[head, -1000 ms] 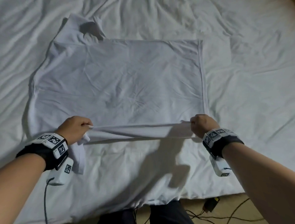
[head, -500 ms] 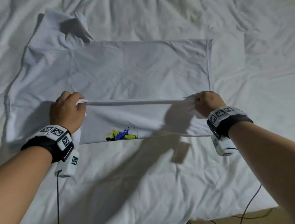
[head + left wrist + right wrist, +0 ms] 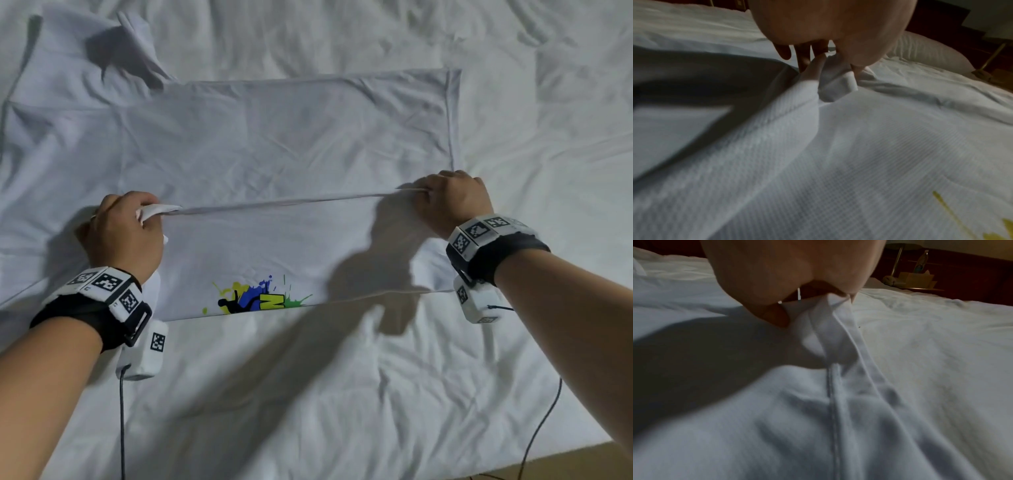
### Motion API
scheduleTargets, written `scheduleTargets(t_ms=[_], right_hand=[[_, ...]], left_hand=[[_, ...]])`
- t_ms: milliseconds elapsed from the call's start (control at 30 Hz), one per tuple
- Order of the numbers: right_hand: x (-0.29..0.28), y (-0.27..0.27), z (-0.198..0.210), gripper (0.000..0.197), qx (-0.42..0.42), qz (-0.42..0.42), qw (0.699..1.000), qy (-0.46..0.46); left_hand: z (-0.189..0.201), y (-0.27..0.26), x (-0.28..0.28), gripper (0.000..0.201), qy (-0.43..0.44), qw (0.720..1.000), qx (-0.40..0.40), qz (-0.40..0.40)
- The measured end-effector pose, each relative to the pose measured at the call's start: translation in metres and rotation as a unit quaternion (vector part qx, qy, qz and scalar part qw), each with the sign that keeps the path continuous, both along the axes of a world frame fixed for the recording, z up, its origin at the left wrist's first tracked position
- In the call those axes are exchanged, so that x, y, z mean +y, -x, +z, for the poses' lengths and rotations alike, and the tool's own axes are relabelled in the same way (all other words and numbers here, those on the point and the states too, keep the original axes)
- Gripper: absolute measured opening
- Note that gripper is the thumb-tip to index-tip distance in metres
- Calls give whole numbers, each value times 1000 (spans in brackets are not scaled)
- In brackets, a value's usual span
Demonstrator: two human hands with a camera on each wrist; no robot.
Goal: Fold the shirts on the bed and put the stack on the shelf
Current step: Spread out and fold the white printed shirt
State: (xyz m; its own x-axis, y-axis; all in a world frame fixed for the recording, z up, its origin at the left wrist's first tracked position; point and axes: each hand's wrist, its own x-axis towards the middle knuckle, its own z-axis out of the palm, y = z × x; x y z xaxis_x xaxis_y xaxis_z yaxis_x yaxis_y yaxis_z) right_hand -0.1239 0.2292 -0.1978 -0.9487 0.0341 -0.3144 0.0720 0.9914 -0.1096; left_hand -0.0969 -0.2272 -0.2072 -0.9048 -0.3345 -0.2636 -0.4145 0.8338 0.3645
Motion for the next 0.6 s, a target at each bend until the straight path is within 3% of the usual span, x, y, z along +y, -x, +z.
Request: scheduleTargets(t_ms=[100, 167, 233, 300, 367, 433, 500, 600], right_hand=[[-1, -9, 0, 29, 65, 4, 996, -62], [-5, -20, 3, 35, 84, 3, 995, -59], [-14, -38, 6, 38, 114, 37, 992, -26], [-28, -64, 4, 36, 148, 116, 982, 17], [-40, -95, -3, 42, 114, 196, 973, 41], [-40, -123, -11, 58, 11, 231, 973, 9], [-25, -143, -14, 69, -54, 194, 979, -31], [2, -162, -10, 73, -72, 129, 986, -79]], left_hand=[[3, -3, 5, 61, -41, 999, 5, 30], [13, -14, 18, 79, -1, 999, 36, 6], [22, -30, 31, 78, 49, 993, 95, -58], [23, -49, 45, 62, 48, 976, 129, -169], [13, -75, 56, 57, 43, 945, 104, -307], [1, -101, 58, 68, 99, 911, 12, -401], [-5, -116, 49, 81, 151, 897, -55, -412], [-2, -126, 30, 84, 171, 926, -54, -333]])
